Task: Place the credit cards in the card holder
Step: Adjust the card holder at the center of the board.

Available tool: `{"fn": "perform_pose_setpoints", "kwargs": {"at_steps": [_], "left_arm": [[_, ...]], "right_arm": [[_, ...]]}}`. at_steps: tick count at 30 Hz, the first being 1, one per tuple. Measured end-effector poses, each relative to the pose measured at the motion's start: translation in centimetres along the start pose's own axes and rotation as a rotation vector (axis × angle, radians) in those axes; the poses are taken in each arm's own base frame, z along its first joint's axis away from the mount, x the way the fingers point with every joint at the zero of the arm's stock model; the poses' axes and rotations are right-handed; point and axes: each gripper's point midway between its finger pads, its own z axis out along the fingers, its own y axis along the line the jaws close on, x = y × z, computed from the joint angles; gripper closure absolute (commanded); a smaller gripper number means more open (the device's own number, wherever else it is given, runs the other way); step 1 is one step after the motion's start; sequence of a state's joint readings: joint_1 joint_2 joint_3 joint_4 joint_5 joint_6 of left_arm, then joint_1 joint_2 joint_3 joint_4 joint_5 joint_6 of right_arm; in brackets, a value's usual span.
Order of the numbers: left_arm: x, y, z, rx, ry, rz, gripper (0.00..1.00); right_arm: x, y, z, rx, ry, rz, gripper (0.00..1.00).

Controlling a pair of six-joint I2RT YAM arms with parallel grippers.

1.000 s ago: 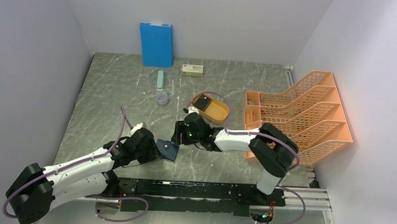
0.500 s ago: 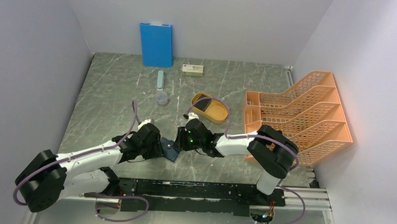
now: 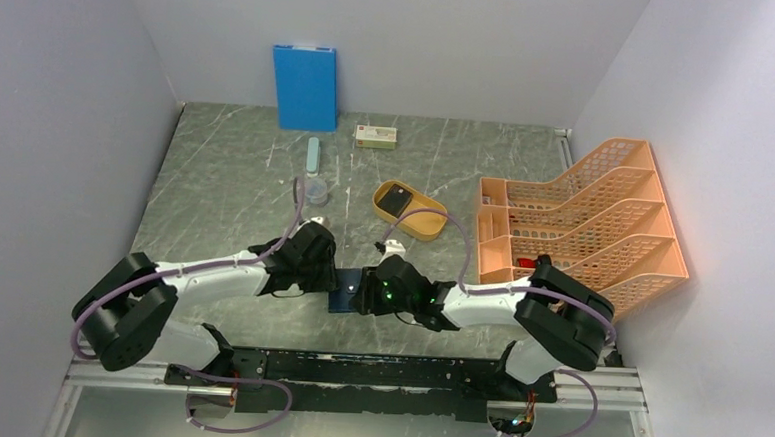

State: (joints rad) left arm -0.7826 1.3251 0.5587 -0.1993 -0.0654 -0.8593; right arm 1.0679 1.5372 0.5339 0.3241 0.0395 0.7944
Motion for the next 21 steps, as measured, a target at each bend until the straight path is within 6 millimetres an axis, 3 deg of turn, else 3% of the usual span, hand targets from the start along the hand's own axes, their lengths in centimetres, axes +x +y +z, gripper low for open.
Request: {"fn": "perform_pose_setpoints", "kwargs": {"at_steps": [4, 8, 10, 14, 21], "left_arm": [[-1.0, -1.2, 0.4, 0.013, -0.009, 0.014, 0.58], [-1.8, -1.8, -0.5, 0.037, -0.041, 0.018, 0.34], [-2.3, -2.1, -1.4, 0.054, -0.066, 0.017, 0.28], [-3.1, -2.5, -3.2, 0.1, -0.125, 0.008, 0.23], [-2.3, -1.0, -4.9, 0.108, -0.152, -0.009, 0.14]], "right_arm": [[-0.3, -0.6, -0.6, 0.04, -0.014, 0.013, 0.47], [-0.9, -0.9, -1.7, 0.063, -0.034, 0.017, 0.44], [-1.2, -0.6, -2.0, 0.059, -0.046, 0.024, 0.44], [-1.2, -0.6, -2.0, 0.058, -0.046, 0.036, 0.44], [-0.4, -1.1, -1.3, 0.072, -0.016, 0.063, 0.46]]}}
